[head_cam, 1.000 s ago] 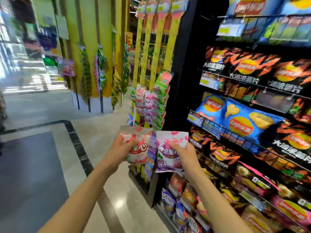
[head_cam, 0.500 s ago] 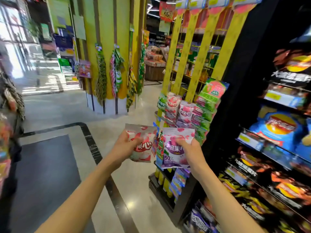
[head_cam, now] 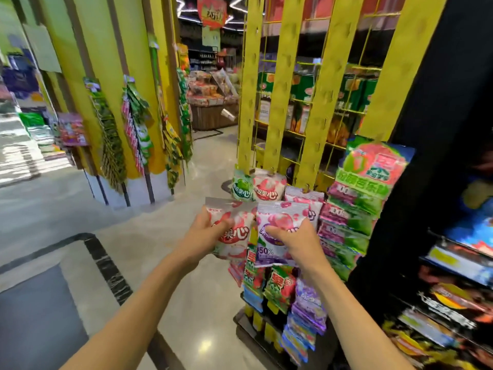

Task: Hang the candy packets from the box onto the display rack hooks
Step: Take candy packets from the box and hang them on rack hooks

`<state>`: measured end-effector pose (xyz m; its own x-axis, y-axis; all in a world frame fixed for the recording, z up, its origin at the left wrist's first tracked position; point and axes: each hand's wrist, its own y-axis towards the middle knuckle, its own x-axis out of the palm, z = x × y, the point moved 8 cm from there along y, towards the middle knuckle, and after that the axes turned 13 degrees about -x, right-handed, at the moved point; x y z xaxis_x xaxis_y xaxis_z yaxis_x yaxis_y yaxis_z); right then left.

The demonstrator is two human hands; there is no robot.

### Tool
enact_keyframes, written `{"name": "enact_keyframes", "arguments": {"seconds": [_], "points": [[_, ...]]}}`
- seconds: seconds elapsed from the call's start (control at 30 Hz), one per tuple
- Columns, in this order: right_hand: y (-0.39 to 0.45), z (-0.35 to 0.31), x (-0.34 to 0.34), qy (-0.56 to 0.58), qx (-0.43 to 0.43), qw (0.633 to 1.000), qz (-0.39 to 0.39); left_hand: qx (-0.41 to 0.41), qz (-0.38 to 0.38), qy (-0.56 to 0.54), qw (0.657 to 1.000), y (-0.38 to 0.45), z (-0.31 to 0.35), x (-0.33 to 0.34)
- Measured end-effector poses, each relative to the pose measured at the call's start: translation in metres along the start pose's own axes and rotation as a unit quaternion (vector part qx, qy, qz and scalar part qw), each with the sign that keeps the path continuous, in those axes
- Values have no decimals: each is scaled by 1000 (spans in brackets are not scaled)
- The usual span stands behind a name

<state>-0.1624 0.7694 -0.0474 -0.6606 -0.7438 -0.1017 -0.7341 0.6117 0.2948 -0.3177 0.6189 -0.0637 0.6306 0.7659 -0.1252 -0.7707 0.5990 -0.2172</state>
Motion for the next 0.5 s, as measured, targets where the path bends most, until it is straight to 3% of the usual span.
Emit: {"name": "enact_keyframes", "arguments": {"seconds": [0.3, 0.5], "points": [[51, 24, -12, -86, 50, 990, 104, 18, -100, 7, 995, 110, 19, 22], [76, 30, 1, -134, 85, 973, 170, 19, -234, 14, 972, 169, 26, 31]]}}
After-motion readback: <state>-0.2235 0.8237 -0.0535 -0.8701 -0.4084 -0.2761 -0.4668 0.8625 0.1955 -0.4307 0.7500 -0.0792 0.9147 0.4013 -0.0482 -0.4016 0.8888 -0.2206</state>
